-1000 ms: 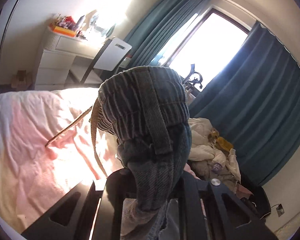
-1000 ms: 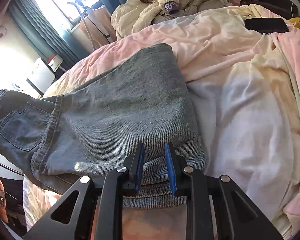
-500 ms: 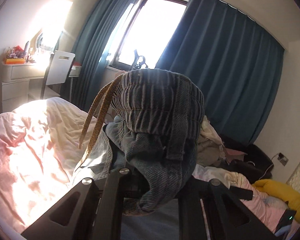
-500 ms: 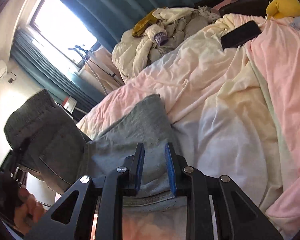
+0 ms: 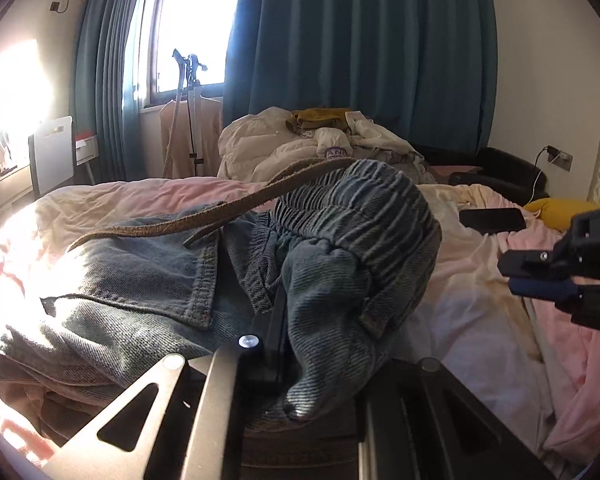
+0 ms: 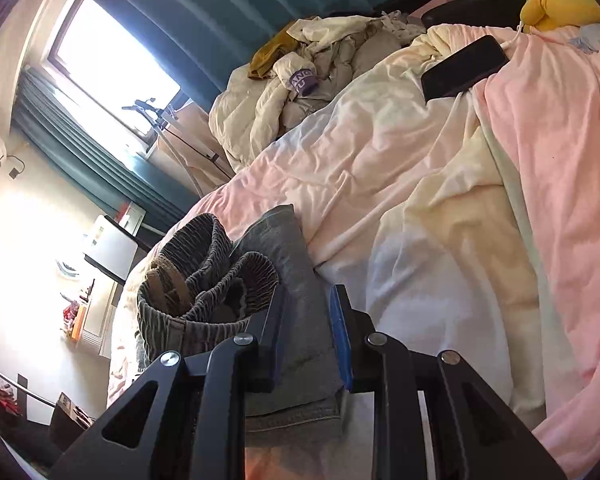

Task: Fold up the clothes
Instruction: 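Lift the jeans waistband with the left gripper and fold it toward the cuffs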

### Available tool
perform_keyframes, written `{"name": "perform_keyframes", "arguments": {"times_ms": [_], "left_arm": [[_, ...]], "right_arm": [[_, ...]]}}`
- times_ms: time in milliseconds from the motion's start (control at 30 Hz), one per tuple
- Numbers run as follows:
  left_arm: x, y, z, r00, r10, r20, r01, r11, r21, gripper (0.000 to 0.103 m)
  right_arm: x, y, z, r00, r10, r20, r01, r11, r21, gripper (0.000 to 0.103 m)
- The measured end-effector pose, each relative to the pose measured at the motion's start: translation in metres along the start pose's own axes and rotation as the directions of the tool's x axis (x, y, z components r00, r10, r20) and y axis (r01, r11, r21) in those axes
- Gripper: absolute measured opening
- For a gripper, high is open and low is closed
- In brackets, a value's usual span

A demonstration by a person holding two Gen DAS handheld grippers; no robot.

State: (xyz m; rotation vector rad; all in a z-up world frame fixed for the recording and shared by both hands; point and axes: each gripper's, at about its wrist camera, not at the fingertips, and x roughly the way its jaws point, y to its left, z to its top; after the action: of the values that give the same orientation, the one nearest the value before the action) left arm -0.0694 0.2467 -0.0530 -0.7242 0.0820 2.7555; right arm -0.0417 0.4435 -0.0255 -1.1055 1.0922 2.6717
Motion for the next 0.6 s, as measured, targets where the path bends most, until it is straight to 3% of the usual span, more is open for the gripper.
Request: {"name": "perform_keyframes", "arguments": {"times_ms": [300,600], "left_arm": [[-0.014,-0.001,-0.012,0.998,0.031,-0.059,-0.022,0.990,0.137,0.013],[-0.022,0.010,-0.037,0.997,0.036,-0.068,-0.029,0.994,0.109,0.017]], "right_arm": [[0.013,0.010,-0.005,0.997,0.037,-0.061,-0.039,0.999,-0.036,0.022],[0.016,0.032,-0.013,0.994,0.050,-0.101,-0.061,0.993,-0.105,0.022]]}}
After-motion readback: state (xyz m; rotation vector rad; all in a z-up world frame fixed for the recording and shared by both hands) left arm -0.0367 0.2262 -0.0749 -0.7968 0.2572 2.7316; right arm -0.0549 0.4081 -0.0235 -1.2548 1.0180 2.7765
